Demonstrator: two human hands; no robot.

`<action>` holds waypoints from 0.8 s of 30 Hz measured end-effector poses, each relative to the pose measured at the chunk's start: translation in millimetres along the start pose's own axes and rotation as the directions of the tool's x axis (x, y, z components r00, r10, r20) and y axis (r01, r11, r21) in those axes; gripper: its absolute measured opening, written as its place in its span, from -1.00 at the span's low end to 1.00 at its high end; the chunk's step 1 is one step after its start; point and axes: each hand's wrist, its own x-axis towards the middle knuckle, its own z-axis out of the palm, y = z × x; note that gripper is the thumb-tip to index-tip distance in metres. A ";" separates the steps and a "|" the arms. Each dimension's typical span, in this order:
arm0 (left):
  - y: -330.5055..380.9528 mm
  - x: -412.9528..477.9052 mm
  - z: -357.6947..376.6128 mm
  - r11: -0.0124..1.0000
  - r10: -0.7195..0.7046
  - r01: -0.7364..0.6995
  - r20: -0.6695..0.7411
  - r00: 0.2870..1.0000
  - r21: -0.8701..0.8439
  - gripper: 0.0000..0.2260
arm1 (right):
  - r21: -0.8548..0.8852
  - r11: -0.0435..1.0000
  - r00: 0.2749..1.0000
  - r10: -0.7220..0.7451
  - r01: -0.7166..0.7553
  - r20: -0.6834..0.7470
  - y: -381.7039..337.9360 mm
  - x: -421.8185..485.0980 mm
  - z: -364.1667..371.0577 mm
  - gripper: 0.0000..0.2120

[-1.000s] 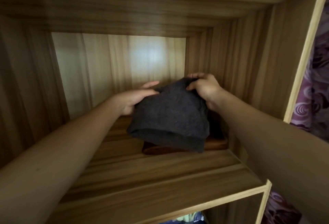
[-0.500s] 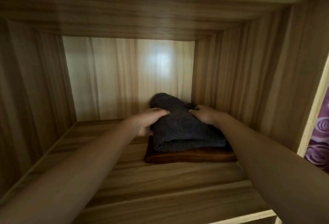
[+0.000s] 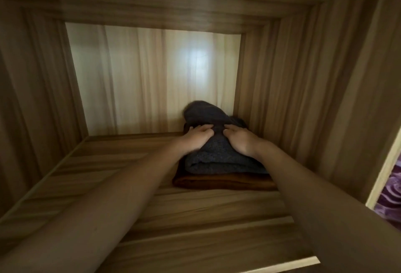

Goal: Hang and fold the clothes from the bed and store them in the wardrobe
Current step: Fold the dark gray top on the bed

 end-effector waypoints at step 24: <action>-17.3 -79.9 1.6 0.934 0.068 -0.111 0.136 0.988 0.339 0.24 | -0.476 0.877 0.979 0.036 0.066 0.203 13.4 -76.4 -16.8 0.31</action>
